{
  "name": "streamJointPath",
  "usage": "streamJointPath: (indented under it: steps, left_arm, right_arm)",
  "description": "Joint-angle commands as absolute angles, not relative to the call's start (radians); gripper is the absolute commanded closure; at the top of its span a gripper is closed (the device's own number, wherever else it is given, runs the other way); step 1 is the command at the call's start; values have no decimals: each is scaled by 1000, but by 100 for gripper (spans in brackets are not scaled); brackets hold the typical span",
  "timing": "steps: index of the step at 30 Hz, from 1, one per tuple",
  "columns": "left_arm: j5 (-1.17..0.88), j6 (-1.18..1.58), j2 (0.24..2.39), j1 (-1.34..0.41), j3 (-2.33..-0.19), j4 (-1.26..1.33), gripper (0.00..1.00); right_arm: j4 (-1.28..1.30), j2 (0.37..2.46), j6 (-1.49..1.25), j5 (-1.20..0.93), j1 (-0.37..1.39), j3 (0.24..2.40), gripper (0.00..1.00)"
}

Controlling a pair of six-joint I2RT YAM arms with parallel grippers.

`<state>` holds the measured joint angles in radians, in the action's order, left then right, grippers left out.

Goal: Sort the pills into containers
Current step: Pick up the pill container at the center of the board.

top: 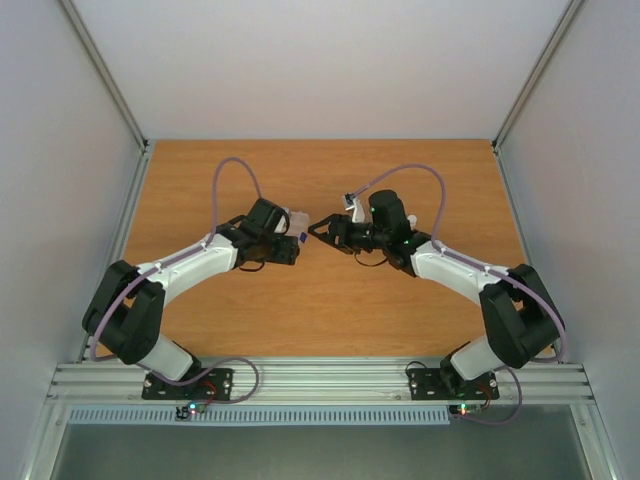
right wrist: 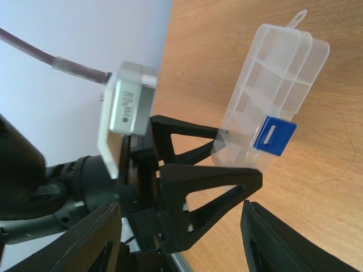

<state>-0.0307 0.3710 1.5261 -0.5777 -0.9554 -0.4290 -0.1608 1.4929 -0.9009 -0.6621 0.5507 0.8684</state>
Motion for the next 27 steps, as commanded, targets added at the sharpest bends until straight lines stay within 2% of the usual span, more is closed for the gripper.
streamJointPath:
  steps: [1,7,13,27]
  left_arm:
    - [-156,339,1535,-580,-976,-406,54]
    - [-265,318,1517,-580,-980,-408,54]
    - [-302,318,1503,-577,-980,-414,54]
    - [-290,327,1478,-569,-986,-425,54]
  right_arm:
    - [-366,1551,-946,-722,550,795,40]
    - [-489,1604,-997,-739,548,766,40]
    - [-486,1622,-1002,-733,548,759,40]
    - [-462,1577,-986,-719,545,690,41]
